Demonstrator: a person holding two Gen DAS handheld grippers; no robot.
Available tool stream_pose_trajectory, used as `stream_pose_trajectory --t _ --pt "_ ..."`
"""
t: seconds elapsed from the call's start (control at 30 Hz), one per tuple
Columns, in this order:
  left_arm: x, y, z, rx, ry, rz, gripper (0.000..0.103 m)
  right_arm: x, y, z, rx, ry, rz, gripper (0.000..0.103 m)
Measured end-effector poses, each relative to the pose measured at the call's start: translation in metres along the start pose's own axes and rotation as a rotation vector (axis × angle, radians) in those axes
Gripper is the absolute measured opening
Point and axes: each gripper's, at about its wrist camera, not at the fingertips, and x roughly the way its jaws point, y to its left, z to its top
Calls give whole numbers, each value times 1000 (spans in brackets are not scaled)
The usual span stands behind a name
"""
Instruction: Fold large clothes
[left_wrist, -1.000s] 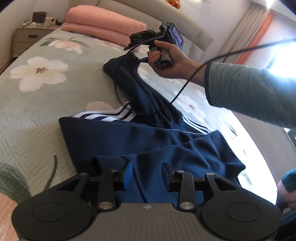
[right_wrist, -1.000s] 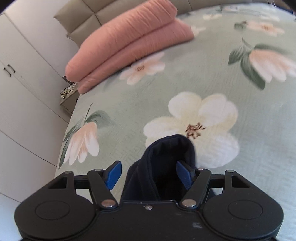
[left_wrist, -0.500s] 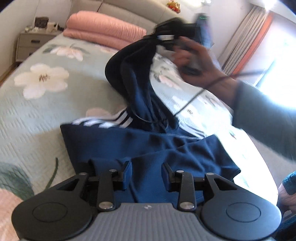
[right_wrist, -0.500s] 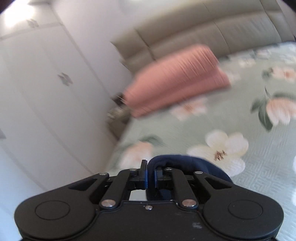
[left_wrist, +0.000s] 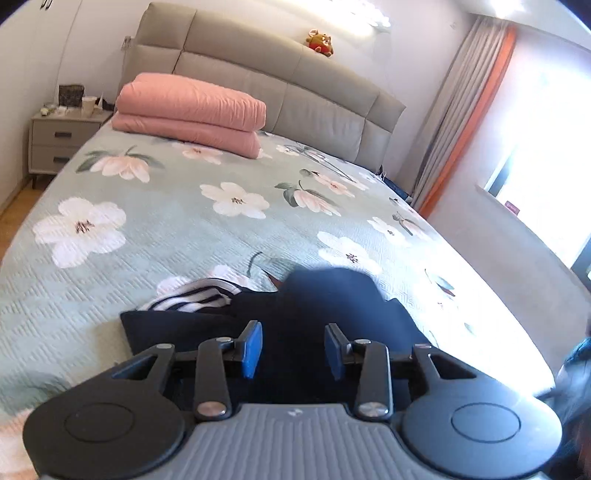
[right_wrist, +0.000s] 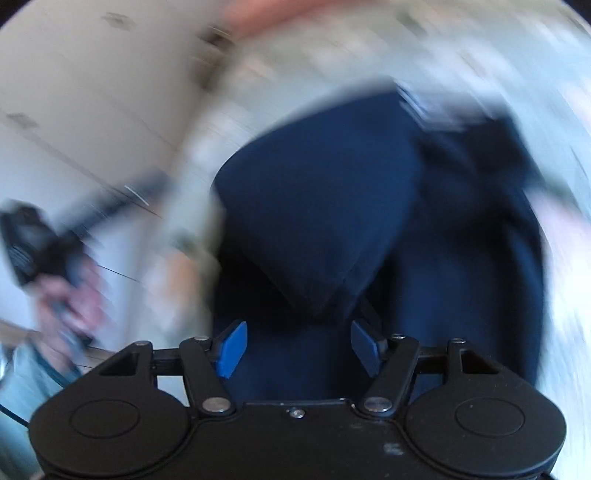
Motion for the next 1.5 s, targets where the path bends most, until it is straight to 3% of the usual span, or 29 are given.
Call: stream_pose_trajectory --t 0.1,0.23,0.27,0.33,0.37,0.4,0.43,0.47,0.53,0.57,0.6,0.67,0.77,0.83,0.93,0.97,1.07,1.17,1.2,1.3,1.37,1.4,1.5 --pt "22 1 -7 -55 33 -9 42 -2 -33 -14 127 -38 -10 78" --pt "61 4 -20 -145 81 43 45 6 -37 -11 152 -132 23 78" --pt "72 6 -23 -163 90 75 48 14 -37 -8 162 -145 32 78" --pt "93 11 -29 -206 125 133 68 24 -38 0 186 -155 76 78" --pt "106 14 -33 -221 157 157 67 27 -39 0 193 -162 88 78" --pt "117 15 -37 -228 183 167 57 30 -39 0 193 -165 90 78" --pt "128 16 -41 -222 203 160 18 32 -38 1 183 -168 83 78" --pt "137 15 -45 -202 220 175 11 34 -38 1 166 -173 61 76" --pt "139 8 -45 -163 213 335 10 32 -37 0 110 -201 -4 66" --pt "130 4 -43 -156 176 391 10 28 -35 3 75 -225 -39 54" --pt "117 -2 -41 -141 131 397 10 30 -37 9 43 -248 -73 43" --pt "95 -14 -40 -112 74 357 12 29 -30 22 -23 -299 -124 35" --pt "79 -33 -44 -53 57 348 17 42 -9 51 -123 -375 -131 34" --pt "65 -42 -49 -60 -32 346 18 63 10 73 -188 -413 -173 31" --pt "54 -49 -55 -78 -126 315 18 105 29 100 -228 -417 -226 19" --pt "60 -49 -56 -84 -110 272 17 119 30 105 -229 -399 -219 9" --pt "99 -39 -68 -141 39 157 13 166 23 118 -208 -293 -292 6" --pt "134 -14 -92 -206 195 207 4 196 4 118 -169 -198 -315 2" --pt "140 -5 -98 -231 210 216 4 195 0 117 -159 -208 -296 0" --pt "138 19 -102 -371 192 153 3 189 -9 123 -115 -184 -253 0" --pt "132 19 -98 -374 188 147 4 176 -13 122 -99 -189 -207 1" --pt "125 16 -97 -359 185 139 4 162 -15 114 -105 -205 -177 7" --pt "96 8 -99 -310 181 99 9 126 -24 86 -115 -223 -111 9"
